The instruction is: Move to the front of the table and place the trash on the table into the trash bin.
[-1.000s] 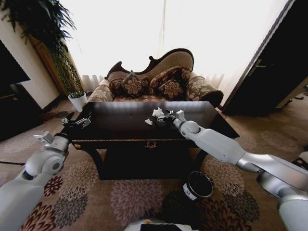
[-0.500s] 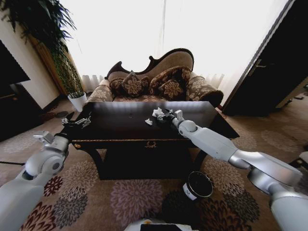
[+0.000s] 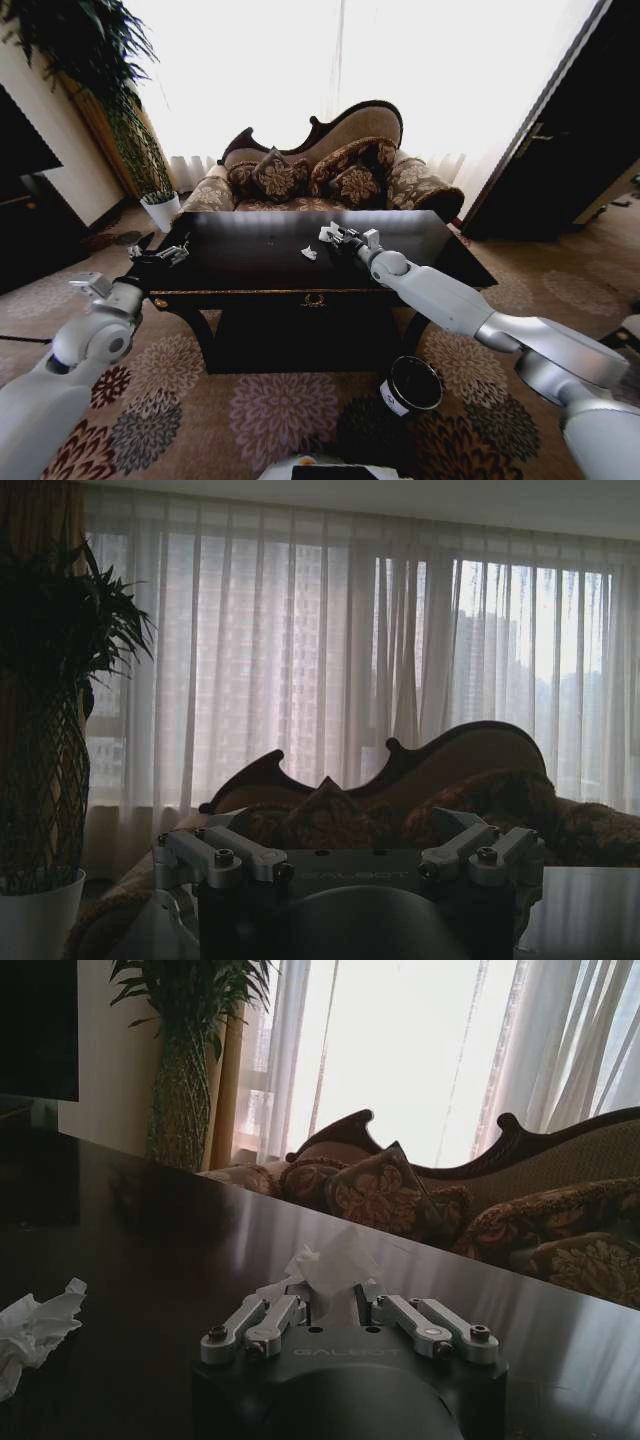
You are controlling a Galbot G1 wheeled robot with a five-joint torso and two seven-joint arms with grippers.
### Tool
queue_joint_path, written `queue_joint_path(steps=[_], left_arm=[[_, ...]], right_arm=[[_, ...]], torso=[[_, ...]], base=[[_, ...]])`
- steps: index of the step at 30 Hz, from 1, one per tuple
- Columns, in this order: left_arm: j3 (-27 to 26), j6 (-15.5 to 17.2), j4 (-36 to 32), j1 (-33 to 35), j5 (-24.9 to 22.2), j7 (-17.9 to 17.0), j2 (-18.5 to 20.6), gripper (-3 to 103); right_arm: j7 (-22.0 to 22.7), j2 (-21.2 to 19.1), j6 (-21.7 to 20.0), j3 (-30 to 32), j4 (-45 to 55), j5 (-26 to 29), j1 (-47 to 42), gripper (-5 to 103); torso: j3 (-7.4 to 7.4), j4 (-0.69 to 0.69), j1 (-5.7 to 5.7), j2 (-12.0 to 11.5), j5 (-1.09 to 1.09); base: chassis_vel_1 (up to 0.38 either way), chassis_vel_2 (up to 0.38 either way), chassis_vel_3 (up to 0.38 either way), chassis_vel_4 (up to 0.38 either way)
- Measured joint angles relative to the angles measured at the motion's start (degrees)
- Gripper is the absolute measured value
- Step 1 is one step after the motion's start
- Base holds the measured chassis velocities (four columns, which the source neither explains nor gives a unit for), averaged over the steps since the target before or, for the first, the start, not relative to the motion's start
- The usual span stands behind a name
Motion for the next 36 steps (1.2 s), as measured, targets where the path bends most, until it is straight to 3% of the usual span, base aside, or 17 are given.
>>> queue_joint_path(steps=[5,8,27,36], left_arm=[[0.0,0.0,0.0,0.0,0.0,0.0,0.0,100],[0.0,0.0,0.0,0.0,0.0,0.0,0.0,100],[0.0,0.0,0.0,0.0,0.0,0.0,0.0,100],[0.0,0.0,0.0,0.0,0.0,0.0,0.0,100]], right_arm=[[0.0,-0.4,0.0,0.3,0.6,0.1,0.1,8],[0.0,-0.6,0.0,0.4,0.9,0.4,0.2,1],[1.4,-3.9,-1.2,5.6,7.2,2.3,-1.4,0],[1.7,-11.6,-1.6,15.7,14.1,3.8,-6.6,0]], torso=[[0.0,0.0,0.0,0.0,0.0],[0.0,0.0,0.0,0.0,0.0],[0.0,0.0,0.0,0.0,0.0],[0.0,0.01,0.0,0.0,0.01]], base=[[0.0,0.0,0.0,0.0],[0.0,0.0,0.0,0.0],[0.0,0.0,0.0,0.0],[0.0,0.0,0.0,0.0]])
